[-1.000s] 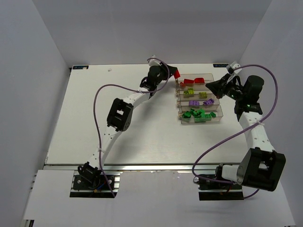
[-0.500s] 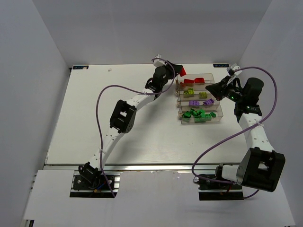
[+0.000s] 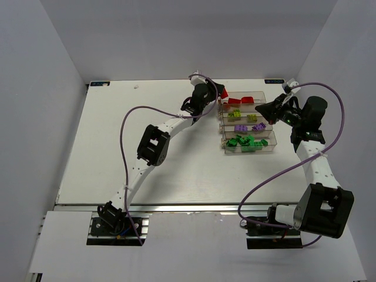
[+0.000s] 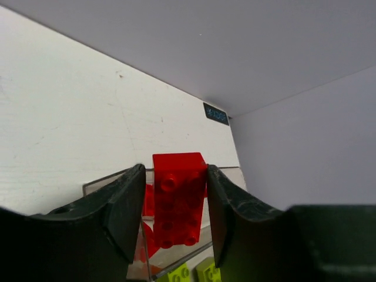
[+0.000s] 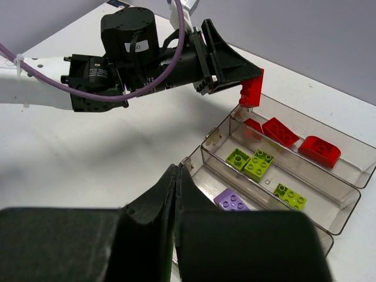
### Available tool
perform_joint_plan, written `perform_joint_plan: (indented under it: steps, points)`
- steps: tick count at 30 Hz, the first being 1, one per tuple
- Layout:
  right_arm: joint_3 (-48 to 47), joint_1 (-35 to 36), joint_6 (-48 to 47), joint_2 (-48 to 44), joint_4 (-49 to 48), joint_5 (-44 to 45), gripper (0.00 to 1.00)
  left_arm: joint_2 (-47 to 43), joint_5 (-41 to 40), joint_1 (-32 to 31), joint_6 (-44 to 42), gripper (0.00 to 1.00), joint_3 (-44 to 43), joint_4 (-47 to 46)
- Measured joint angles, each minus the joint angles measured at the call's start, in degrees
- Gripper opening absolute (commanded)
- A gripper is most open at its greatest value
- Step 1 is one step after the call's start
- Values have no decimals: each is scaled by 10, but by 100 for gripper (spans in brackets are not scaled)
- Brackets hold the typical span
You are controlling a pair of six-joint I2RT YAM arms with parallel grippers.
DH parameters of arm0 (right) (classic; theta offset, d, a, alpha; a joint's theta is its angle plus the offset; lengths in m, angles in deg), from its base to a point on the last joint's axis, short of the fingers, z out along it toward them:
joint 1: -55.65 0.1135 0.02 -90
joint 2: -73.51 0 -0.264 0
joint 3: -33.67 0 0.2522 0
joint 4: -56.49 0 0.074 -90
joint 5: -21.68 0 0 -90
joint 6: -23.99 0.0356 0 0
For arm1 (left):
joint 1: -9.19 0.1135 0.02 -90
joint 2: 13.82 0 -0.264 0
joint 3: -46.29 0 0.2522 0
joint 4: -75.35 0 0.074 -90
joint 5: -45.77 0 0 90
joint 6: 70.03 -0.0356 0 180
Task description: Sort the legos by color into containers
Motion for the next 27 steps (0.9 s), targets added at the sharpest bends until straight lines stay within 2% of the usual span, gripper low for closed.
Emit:
perform_joint_plan:
  steps: [1,2,10,13,14,15,16,17,18,20,22,23,24,25,27]
  points:
    - [0,0,0,0,0,0,0,0,0,0,-3,73,0,3]
    - [0,0,0,0,0,0,0,1,0,0,-7,74,0,6]
    - [0,0,2,0,0,-1,0,2,0,-1,-10,78,0,12]
    - [0,0,0,0,5,-7,0,2,2,-1,-23,72,0,12]
    - [0,0,-4,0,9,-10,20,0,2,-1,-28,68,2,11]
    - [-2,0,-8,0,18,-13,32,-9,3,-1,-35,53,15,10]
    - [-5,0,-15,0,29,-17,46,-25,5,1,-42,43,41,6]
    - [-8,0,-22,1,40,-21,74,-46,8,3,-49,33,71,6]
    - [-13,0,-27,2,55,-25,89,-72,12,4,-63,14,105,5]
    - [-26,0,-42,3,80,-29,89,-136,24,9,-89,3,183,9]
    - [-40,0,-48,5,102,-31,89,-217,34,17,-116,0,262,10]
    - [-47,0,-50,6,115,-30,90,-264,40,21,-130,1,309,9]
    - [-53,0,-50,7,126,-28,89,-317,46,28,-142,7,354,11]
    - [-60,0,-50,9,143,-24,89,-369,51,35,-155,32,396,8]
    - [-74,0,-49,17,173,-14,89,-475,60,47,-177,64,475,7]
